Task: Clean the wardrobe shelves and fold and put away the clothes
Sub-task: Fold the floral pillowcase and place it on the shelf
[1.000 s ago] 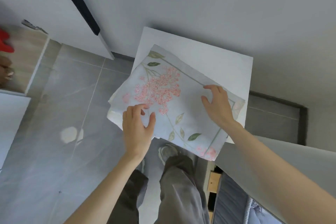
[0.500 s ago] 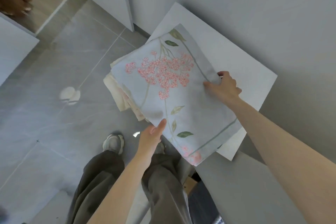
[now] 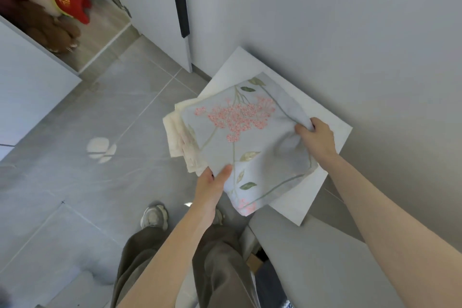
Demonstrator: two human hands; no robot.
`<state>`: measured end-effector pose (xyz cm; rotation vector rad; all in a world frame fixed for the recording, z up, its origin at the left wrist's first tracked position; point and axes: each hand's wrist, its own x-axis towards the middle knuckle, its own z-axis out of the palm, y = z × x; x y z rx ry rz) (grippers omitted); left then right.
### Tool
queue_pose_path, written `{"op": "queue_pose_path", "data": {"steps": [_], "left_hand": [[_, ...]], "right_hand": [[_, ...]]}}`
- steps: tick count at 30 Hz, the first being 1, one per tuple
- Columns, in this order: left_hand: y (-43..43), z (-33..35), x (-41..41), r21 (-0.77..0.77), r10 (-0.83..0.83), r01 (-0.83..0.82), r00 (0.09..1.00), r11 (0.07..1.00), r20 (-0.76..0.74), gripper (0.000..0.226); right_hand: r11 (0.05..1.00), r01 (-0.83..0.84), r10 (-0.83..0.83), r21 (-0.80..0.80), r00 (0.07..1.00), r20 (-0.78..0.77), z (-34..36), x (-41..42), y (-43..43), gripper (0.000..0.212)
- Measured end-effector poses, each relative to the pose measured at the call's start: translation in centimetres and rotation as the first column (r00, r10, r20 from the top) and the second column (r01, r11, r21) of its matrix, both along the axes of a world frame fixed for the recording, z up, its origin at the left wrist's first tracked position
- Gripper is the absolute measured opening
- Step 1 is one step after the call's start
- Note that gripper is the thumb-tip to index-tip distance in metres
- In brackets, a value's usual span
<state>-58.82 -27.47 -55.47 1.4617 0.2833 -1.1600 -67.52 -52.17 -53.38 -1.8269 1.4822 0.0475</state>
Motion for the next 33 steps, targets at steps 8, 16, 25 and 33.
{"op": "queue_pose_path", "data": {"steps": [8,16,25,33], "left_hand": [[-2.1,12.8,6.2,-0.07,-0.007,0.02,0.984,0.997,0.177,0.024],[-0.4,26.1,14.4,-0.063,-0.025,0.063,0.877,0.996,0.48,0.022],[8.1,36.0,22.5,0.147,-0.263,0.261,0.495,0.954,0.828,0.072],[15.2,39.1,27.1,0.527,-0.534,0.174,-0.008,0.832,0.846,0.012]], "right_hand": [[0.915,0.288,-0.376,0.282,0.86,0.343,14.4,-0.6,-1.1,0.031],[0.9,0.139,-0.369,0.414,0.748,0.552,25.7,2.2,1.3,0.068],[0.964,-0.267,0.239,-0.01,0.844,0.481,35.0,7.8,7.5,0.04],[0.803,-0.42,0.555,-0.423,0.784,0.276,38.3,13.8,13.4,0.014]]}}
